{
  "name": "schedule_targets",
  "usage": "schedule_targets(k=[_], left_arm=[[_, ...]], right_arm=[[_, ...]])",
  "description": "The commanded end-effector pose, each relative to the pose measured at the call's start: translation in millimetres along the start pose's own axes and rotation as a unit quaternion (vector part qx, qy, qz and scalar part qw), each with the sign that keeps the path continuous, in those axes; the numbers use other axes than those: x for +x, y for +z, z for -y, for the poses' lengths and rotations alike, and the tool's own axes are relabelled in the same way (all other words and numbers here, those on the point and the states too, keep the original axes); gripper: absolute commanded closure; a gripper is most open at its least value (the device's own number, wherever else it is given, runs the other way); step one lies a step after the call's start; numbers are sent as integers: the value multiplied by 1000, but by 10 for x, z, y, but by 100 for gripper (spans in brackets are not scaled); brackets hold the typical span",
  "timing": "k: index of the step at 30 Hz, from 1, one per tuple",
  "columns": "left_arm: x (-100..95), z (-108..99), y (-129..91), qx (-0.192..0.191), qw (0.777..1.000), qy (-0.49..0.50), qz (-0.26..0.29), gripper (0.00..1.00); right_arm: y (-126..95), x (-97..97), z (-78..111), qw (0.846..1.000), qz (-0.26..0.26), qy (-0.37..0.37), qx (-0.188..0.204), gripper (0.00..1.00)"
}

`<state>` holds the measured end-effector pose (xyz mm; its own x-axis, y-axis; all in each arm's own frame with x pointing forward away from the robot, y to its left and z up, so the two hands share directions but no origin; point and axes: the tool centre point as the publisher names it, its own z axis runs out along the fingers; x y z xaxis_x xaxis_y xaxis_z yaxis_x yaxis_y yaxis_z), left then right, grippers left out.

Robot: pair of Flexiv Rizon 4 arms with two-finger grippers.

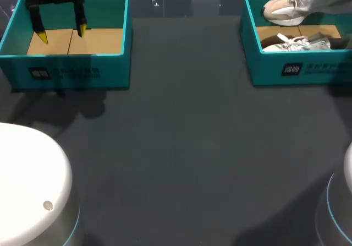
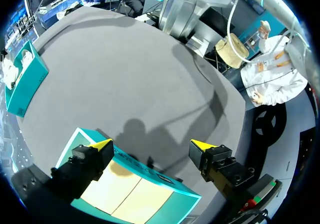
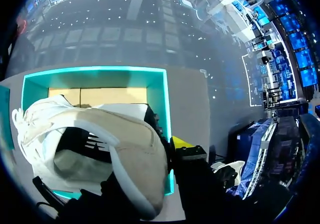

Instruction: Take the shoe out of the shoebox, open the shoe tongue, remove and reinsert the insole, then place the shoe into the shoebox

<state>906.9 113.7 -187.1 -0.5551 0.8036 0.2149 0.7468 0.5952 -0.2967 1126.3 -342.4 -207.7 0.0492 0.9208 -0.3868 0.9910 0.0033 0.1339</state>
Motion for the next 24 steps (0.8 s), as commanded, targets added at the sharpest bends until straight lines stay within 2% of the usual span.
schedule_targets(k=[1,12,24], left_arm=[[11,4,-2,-1,1000,0,0,0],[11,4,-2,-1,1000,0,0,0],[11,4,-2,-1,1000,0,0,0]], right_arm=[[41,62,-54,1000,5,3,6,100],[214,140,-196,1000,3,8,25,100],[398,171,-246,998,-13,23,53,100]])
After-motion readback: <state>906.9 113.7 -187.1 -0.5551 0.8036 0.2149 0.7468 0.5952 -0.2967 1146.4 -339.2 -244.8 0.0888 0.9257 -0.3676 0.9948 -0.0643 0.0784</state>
